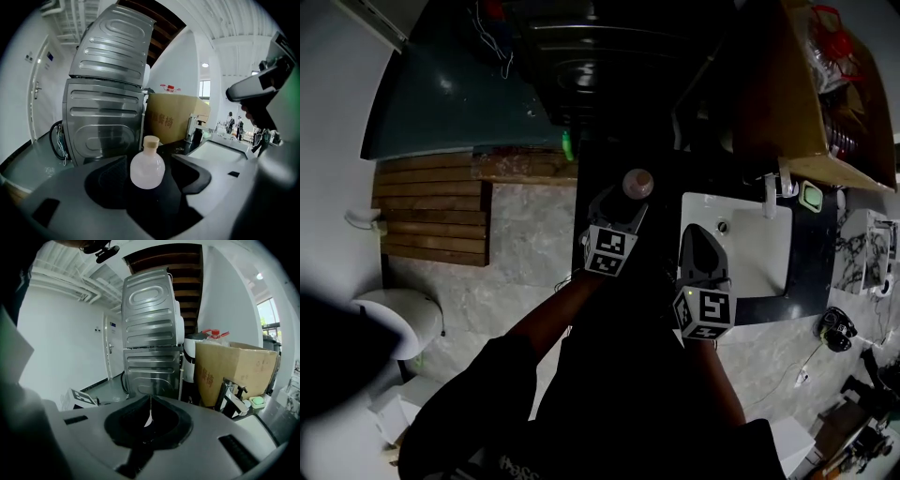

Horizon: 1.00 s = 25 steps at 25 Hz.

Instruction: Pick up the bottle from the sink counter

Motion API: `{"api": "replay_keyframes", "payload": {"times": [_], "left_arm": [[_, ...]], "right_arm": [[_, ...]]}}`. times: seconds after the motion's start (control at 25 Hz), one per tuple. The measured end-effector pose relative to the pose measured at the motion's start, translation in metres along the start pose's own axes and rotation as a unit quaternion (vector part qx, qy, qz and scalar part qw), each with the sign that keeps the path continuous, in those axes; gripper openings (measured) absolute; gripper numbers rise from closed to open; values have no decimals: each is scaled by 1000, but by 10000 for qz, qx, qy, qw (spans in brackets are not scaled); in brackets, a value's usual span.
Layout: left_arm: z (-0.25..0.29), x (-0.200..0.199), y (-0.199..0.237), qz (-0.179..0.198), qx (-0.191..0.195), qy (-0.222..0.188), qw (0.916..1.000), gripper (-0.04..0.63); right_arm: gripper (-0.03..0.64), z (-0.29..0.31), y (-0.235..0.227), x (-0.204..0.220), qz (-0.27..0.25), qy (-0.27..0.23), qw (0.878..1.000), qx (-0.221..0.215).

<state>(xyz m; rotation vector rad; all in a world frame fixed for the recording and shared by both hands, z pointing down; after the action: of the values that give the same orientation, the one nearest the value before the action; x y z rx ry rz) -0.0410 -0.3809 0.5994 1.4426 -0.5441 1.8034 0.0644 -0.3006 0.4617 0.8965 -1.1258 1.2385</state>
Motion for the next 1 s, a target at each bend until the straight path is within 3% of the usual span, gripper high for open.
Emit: {"api": "replay_keyframes", "payload": {"times": [0.36, 0.56, 1.0], "left_arm": [[41, 23, 5, 237, 202, 484, 9983, 333], [54, 27, 0, 249, 415, 559, 9973, 347], [67, 35, 0, 711, 383, 727, 9941, 364]], "right_arm": [[38, -7, 3, 26, 36, 269, 9996, -28], [38, -15, -5, 26, 139, 172, 9997, -68], [38, -27, -4, 25, 239, 45, 9995, -207]]}}
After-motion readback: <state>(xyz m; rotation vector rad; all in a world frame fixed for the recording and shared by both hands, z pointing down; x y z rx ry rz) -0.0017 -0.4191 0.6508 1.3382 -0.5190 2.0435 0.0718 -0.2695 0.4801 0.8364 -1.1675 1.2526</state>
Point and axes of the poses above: the fingertips, and each gripper's own axes: z forward along the fingers, y to its left, x out of its underside, the point moved 3 cm from there along -z, backward along the fingers, and after that the axes turned 9 degrees about -y, right-handed, at the moved point
